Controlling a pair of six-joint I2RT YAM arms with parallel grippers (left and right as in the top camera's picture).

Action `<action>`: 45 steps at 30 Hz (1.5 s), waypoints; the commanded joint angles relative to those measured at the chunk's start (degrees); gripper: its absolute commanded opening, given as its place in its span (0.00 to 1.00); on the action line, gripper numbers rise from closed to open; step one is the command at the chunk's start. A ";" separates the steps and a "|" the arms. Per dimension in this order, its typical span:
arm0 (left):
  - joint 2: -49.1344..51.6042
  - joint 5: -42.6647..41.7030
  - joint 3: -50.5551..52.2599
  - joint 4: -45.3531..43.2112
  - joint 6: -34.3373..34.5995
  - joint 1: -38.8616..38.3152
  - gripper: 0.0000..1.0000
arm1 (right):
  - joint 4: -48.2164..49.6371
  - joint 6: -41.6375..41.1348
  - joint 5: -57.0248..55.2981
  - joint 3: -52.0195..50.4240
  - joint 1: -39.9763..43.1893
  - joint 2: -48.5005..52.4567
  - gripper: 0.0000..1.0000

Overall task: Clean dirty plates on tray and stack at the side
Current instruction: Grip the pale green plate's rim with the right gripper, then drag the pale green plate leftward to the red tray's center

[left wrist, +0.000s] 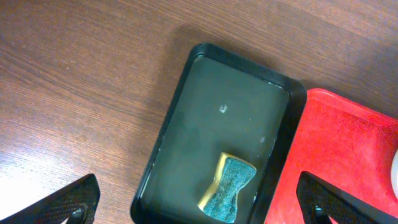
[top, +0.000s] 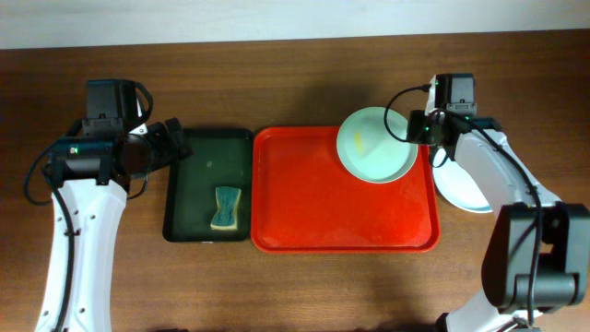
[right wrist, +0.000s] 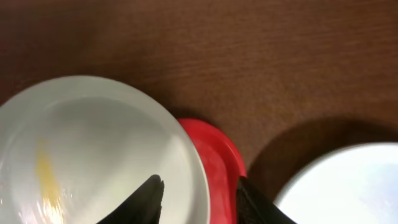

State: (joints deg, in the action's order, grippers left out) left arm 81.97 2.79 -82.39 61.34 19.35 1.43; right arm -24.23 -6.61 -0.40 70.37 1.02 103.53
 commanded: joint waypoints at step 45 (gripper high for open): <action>-0.20 -0.42 -0.04 0.04 0.55 0.24 0.99 | -28.96 -12.37 20.96 -0.04 -7.17 0.00 0.04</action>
State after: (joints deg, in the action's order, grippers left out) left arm 81.97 2.79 -82.39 61.34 19.35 1.43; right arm -52.77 -18.68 19.25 70.32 -2.17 104.88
